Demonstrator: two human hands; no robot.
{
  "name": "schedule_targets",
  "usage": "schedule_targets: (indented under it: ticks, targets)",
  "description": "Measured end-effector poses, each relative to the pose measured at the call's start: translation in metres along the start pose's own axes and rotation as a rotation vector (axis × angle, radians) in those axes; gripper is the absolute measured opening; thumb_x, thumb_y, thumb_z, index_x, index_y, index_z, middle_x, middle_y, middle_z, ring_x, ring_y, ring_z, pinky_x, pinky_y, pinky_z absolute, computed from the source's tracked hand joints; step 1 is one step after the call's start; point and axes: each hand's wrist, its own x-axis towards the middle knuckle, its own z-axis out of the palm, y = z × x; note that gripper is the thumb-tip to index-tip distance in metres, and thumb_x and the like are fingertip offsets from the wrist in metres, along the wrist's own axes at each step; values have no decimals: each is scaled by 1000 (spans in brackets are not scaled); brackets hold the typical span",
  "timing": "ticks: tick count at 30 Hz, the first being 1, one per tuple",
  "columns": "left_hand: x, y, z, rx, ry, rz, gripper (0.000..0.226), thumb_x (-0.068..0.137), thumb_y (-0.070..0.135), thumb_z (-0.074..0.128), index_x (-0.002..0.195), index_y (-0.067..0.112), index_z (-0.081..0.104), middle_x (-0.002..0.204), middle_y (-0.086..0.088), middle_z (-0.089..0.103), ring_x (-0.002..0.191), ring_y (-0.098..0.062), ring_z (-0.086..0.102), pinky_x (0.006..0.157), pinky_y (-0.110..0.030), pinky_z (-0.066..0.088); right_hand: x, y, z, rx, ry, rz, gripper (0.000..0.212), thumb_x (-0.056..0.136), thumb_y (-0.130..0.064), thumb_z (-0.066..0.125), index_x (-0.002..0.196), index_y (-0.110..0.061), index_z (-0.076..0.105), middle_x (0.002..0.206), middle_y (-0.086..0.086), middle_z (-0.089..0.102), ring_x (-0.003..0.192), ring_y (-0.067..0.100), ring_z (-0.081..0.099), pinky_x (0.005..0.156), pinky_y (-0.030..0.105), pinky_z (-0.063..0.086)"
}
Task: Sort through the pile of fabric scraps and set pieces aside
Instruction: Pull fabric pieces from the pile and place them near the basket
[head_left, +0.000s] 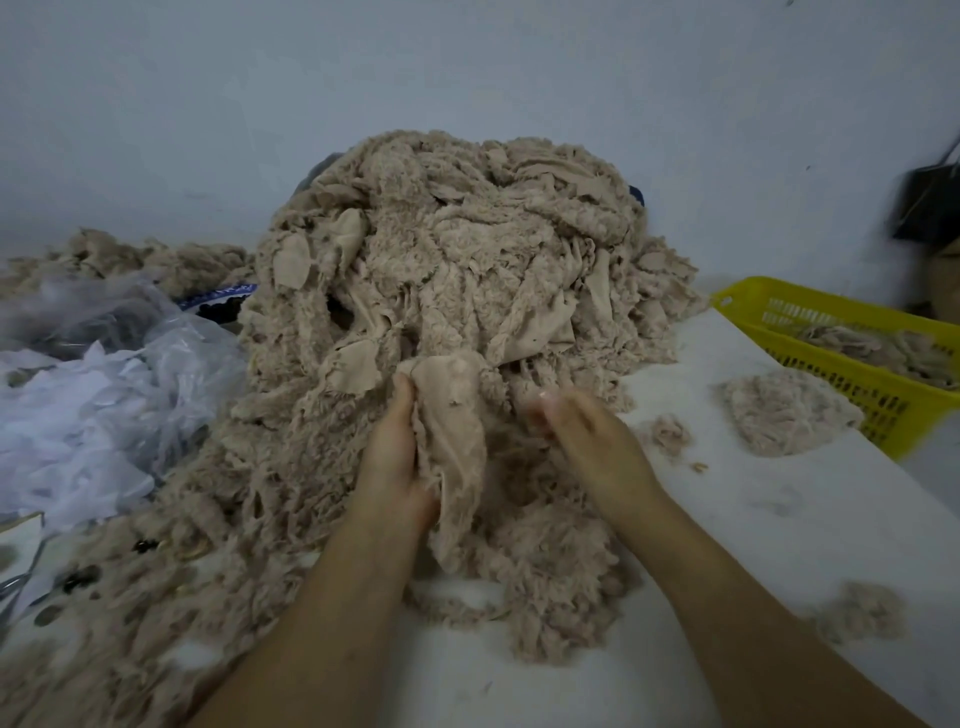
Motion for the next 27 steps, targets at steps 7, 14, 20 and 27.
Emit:
schedule_targets:
  ticks: [7,14,20,27]
  targets:
    - [2,4,-4,4,28,-4,65,101,59,36,124,4,63,115,-20,72,97,-32,73,74,-41,59,-13,2,31,-288,-532,-171,44,87,-67,55,114,-34,65,127,-17,54,115,-3,48,100,24,42]
    - [6,2,-3,-52,-33,121,57,104,51,33,132,8,59,125,-13,69,110,-26,69,86,-40,57,-5,3,8,147,-220,107,32,99,-37,53,70,-32,66,66,-19,63,63,-3,58,57,6,41]
    - [-3,-8,3,59,-151,60,64,100,55,35,130,3,59,121,-22,69,109,-32,69,78,-39,61,-6,2,9,108,-223,32,33,78,-74,60,93,-46,56,92,-19,67,82,1,64,74,18,51]
    - [-2,-17,3,114,-215,97,56,103,46,34,125,6,67,127,-16,68,119,-26,65,90,-37,58,1,7,9,47,86,52,36,102,-33,48,70,-17,41,58,-13,47,48,0,39,46,15,31]
